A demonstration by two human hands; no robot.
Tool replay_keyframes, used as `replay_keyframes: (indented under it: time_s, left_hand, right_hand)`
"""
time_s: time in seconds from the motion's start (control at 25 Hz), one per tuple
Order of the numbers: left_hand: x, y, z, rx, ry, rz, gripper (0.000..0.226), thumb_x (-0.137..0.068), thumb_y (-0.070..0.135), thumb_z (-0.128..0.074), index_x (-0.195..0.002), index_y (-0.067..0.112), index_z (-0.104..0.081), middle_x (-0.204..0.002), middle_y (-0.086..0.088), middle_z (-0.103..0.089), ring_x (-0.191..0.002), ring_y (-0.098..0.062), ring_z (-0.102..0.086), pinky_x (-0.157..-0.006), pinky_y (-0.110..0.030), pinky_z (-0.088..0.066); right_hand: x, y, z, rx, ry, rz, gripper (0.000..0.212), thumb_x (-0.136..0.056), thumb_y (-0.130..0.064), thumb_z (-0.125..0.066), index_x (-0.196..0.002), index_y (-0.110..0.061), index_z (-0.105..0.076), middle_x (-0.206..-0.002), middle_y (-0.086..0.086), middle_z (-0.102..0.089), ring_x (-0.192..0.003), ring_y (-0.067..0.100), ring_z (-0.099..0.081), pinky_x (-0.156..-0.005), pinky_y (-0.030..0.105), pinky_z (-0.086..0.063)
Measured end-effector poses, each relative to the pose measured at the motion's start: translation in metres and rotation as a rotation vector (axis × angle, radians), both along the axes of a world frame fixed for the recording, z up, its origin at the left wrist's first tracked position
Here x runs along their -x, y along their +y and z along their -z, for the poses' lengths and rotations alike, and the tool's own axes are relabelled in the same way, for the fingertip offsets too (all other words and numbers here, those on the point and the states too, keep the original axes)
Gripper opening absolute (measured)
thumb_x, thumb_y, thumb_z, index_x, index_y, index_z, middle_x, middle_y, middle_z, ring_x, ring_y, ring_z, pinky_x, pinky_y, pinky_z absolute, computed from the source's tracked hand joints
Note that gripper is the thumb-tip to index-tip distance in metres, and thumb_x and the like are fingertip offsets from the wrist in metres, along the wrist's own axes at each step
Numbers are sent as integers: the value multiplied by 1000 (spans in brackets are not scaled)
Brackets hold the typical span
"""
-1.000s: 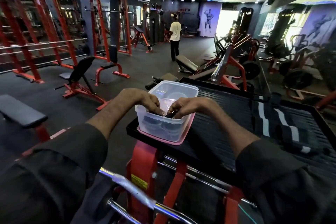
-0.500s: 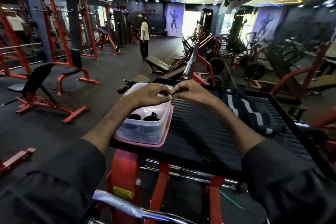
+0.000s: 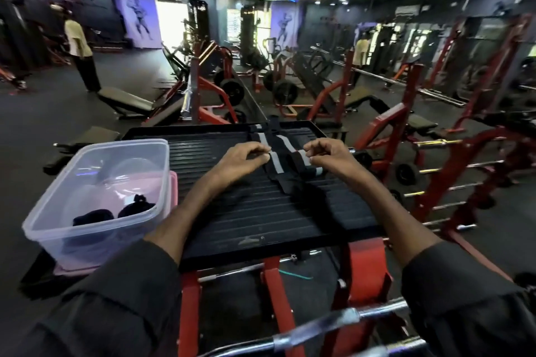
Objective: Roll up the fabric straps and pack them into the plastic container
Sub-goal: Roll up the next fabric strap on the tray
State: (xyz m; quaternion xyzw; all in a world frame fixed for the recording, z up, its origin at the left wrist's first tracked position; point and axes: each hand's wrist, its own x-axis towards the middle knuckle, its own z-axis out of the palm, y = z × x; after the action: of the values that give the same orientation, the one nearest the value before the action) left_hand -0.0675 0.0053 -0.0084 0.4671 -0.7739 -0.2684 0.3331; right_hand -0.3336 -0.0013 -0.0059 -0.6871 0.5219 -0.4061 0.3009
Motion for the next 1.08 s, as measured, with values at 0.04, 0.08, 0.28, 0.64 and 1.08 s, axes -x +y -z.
replay_keyframes:
  time_s: [0.04, 0.08, 0.28, 0.64, 1.08]
  left_hand:
    - [6, 0, 10, -33, 61, -32, 28, -98, 23, -63, -124, 14, -68, -127, 0, -69, -119, -12, -62, -109, -31, -46]
    - [11, -3, 22, -81, 119, -74, 27, -98, 24, -63, -123, 17, -69, -128, -1, -68, -122, -15, -61, -110, -34, -45]
    - [8, -47, 96, -258, 133, -307, 35, -67, 88, -53, -86, 63, -68, -123, 15, -68, -125, -18, -58, -116, -56, -32]
    - [71, -60, 61, -425, -422, -655, 54, -96, 66, -36, -117, 31, -70, -149, -13, -42, -143, -39, -28, -119, -62, -8]
    - [107, -86, 77, -340, 31, -837, 30, -87, 58, -63, -102, 33, -65, -124, 1, -61, -127, -23, -43, -120, -61, -1]
  right_hand:
    - [11, 1, 4, -15, -12, 42, 28, -84, 9, -64, -107, -5, -71, -92, 7, -68, -83, 15, -62, -71, 27, -49]
    - [20, -1, 7, -26, -19, 76, 28, -85, 11, -62, -107, -4, -70, -92, 7, -67, -84, 16, -61, -69, 24, -49]
    - [46, -32, 23, -93, 58, 148, 29, -84, 6, -69, -108, -9, -69, -91, 4, -65, -90, 21, -60, -72, 26, -49]
    - [59, -84, 47, -71, 701, 57, 56, -86, -27, -70, -140, -32, -54, -143, 3, -50, -137, 32, -38, -106, 52, -34]
    - [77, -108, 76, -109, 574, -71, 27, -81, -31, -70, -108, -32, -67, -118, 0, -60, -122, 24, -52, -98, 48, -32]
